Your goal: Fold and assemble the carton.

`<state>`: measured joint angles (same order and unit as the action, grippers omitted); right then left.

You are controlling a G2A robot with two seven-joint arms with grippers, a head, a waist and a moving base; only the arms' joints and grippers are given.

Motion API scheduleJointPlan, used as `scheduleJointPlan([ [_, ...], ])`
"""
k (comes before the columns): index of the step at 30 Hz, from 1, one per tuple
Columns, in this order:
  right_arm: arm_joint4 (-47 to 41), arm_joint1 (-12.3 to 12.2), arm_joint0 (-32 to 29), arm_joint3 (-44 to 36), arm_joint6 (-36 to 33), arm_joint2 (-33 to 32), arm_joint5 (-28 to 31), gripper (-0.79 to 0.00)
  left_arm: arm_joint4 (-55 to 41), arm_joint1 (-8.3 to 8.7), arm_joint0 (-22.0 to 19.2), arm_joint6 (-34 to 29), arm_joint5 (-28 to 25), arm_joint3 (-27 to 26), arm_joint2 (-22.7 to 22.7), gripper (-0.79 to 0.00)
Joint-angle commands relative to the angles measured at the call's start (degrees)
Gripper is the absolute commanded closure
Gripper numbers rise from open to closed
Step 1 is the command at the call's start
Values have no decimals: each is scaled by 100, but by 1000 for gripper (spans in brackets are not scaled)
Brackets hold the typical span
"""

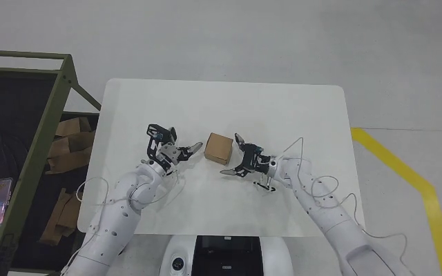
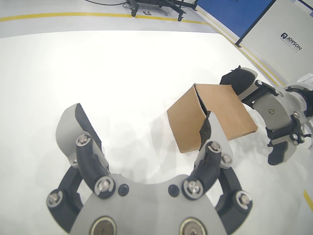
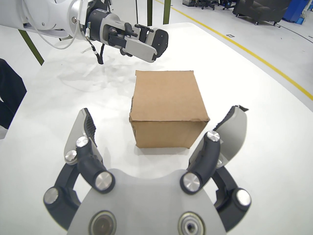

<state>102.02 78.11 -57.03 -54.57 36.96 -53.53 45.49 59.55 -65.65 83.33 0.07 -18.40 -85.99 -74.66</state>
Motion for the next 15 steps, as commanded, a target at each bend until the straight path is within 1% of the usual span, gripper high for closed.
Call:
scheduleJointPlan([
  [1,46,10,56,97,11,67,-80,-785,87,-20,-36,0,156,20,83,-785],
  [5,37,53,164,275,-45,205,-224,-785,242,-60,-131,-21,400,98,235,-785],
  [7,35,69,201,323,-8,267,-244,-785,243,-75,-168,-19,438,134,281,-785],
  [11,28,102,304,483,122,388,-315,-785,243,-96,-232,-25,441,200,335,-785],
  [15,-31,163,431,689,106,519,-416,-785,267,-107,-260,-16,416,228,355,-785],
])
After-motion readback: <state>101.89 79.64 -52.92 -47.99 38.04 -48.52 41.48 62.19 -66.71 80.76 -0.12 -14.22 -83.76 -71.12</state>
